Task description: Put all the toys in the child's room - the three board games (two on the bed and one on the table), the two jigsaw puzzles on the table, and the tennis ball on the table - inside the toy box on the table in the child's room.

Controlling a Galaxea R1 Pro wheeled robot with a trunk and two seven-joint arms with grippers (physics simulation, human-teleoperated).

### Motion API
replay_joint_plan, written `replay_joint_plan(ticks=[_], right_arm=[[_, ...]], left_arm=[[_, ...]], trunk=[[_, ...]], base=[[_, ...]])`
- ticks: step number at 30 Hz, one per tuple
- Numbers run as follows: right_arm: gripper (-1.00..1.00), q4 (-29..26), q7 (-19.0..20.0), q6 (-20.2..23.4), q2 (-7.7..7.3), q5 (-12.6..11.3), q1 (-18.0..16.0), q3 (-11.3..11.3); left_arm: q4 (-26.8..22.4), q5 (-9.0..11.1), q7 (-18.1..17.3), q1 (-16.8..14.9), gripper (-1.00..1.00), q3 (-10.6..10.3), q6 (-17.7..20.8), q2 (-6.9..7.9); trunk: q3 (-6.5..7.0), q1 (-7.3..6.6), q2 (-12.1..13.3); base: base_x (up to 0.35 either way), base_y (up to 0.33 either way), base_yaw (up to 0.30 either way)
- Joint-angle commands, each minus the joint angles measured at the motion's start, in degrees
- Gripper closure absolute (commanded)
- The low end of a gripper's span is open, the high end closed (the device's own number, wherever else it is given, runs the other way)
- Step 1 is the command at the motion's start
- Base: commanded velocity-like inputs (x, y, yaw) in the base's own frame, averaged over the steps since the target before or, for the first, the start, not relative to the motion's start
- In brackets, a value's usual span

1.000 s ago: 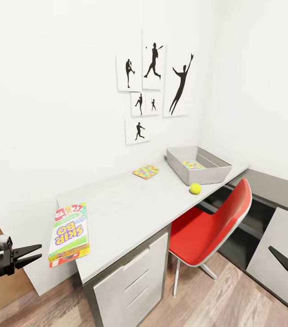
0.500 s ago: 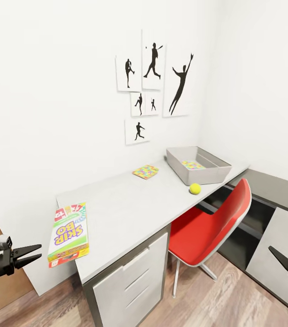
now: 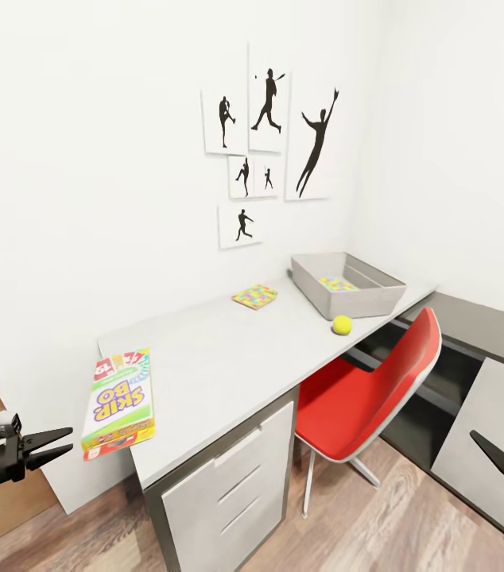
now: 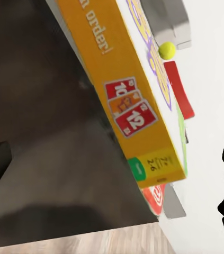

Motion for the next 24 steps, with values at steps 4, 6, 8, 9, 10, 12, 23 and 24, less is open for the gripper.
replay_joint_plan(ticks=[4, 6, 8, 9, 10, 12, 23, 24], right_arm=[[-1.00, -0.03, 0.01, 0.59, -0.02, -0.26, 0.02, 0.02], [-1.00, -0.03, 0.01, 0.59, -0.02, -0.25, 0.02, 0.02], [-1.00, -0.03, 0.01, 0.59, -0.02, -0.24, 0.02, 0.02], [-1.00, -0.03, 0.01, 0.59, -0.02, -0.24, 0.02, 0.02], [-1.00, -0.03, 0.01, 0.59, -0.02, -0.25, 0.02, 0.02], [-1.00, -0.03, 0.01, 0.59, -0.02, -0.24, 0.02, 0.02], [-1.00, -0.03, 0.01, 0.59, -0.02, -0.19, 0.02, 0.02], [-1.00, -0.03, 0.01, 0.59, -0.02, -0.19, 0.02, 0.02]], left_arm=[[0.00, 0.13, -0.10, -0.04, -1.00, -0.01, 0.55, 0.01], [0.01, 0.13, -0.10, -0.04, -1.00, -0.01, 0.55, 0.01], [0.01, 0.15, -0.10, -0.04, -1.00, -0.01, 0.55, 0.01], [0.01, 0.15, -0.10, -0.04, -1.00, -0.01, 0.55, 0.01], [0.01, 0.16, -0.10, -0.04, -1.00, 0.00, 0.55, 0.01], [0.01, 0.16, -0.10, -0.04, -1.00, 0.01, 0.55, 0.01], [0.01, 0.21, -0.10, -0.04, -1.00, 0.00, 0.52, -0.01], [0.01, 0.22, -0.10, -0.04, -1.00, -0.02, 0.51, 0.00]], trunk=[[-0.77, 0.88, -1.64], [-1.13, 1.32, -2.44], [-1.31, 1.54, -2.84], [-1.31, 1.54, -2.84], [-1.31, 1.54, -2.84], [-1.31, 1.54, -2.84], [-1.31, 1.54, -2.84], [-1.31, 1.54, -2.84]], base=[[0.000, 0.000, 0.000], [0.000, 0.000, 0.000], [0.000, 0.000, 0.000], [0.000, 0.000, 0.000], [0.000, 0.000, 0.000], [0.000, 0.000, 0.000], [0.000, -0.010, 0.000], [0.000, -0.107, 0.000]])
